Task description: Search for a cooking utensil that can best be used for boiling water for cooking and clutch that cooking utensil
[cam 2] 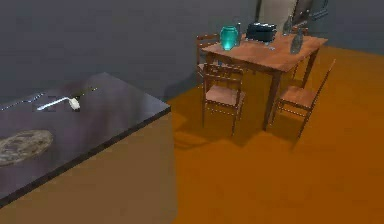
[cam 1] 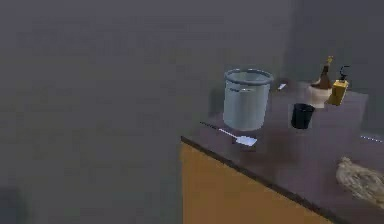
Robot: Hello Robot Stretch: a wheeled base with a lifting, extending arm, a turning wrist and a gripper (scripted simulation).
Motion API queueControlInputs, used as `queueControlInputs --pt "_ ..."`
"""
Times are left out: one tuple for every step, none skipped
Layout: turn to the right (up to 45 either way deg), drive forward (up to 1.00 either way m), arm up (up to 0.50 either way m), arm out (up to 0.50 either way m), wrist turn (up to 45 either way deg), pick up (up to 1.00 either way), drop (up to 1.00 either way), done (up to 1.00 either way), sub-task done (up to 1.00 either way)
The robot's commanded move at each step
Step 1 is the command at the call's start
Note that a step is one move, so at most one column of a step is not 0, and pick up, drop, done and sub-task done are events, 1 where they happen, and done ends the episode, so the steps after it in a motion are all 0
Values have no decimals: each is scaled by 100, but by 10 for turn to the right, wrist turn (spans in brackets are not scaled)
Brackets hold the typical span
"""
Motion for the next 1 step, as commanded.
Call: queueControlInputs --pt "0 35 0 0 0 0 0 0 0"
